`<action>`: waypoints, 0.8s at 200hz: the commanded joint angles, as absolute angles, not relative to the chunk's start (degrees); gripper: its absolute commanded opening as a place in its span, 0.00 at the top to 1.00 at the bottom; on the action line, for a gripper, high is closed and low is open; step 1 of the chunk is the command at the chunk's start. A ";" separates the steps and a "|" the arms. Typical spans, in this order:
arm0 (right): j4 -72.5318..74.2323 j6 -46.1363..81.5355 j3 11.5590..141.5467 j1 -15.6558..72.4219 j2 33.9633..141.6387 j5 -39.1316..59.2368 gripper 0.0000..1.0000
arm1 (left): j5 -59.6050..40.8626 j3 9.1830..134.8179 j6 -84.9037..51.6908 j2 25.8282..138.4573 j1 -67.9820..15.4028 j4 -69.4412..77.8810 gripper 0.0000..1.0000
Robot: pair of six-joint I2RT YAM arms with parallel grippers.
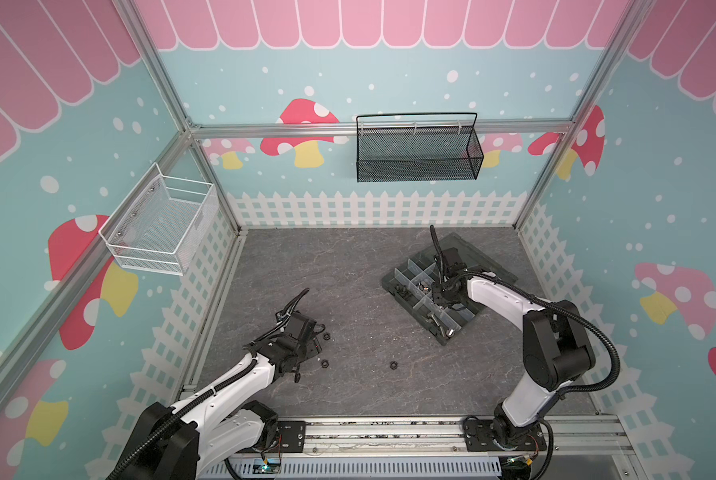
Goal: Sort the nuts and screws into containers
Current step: 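Open the right gripper to drop the hex nut into the compartment, then raise the right gripper while the left gripper lowers over a silver hex nut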
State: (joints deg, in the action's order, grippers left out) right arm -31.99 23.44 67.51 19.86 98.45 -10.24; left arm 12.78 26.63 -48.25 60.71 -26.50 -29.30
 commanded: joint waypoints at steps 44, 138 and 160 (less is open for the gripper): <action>-30.71 22.15 67.59 19.60 96.90 -9.41 0.53 | 13.69 27.97 -48.60 61.68 -26.89 -31.14 0.35; -29.03 23.28 63.10 19.60 84.37 -12.47 0.35 | 14.37 30.85 -47.21 69.16 -26.89 -31.16 0.50; -28.33 23.79 61.91 19.60 80.35 -13.26 0.27 | 13.63 31.23 -47.11 71.16 -26.89 -31.24 0.51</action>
State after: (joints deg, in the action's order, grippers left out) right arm -29.58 22.98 63.33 19.86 84.42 -11.42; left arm 13.06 29.80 -47.35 69.52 -26.70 -30.59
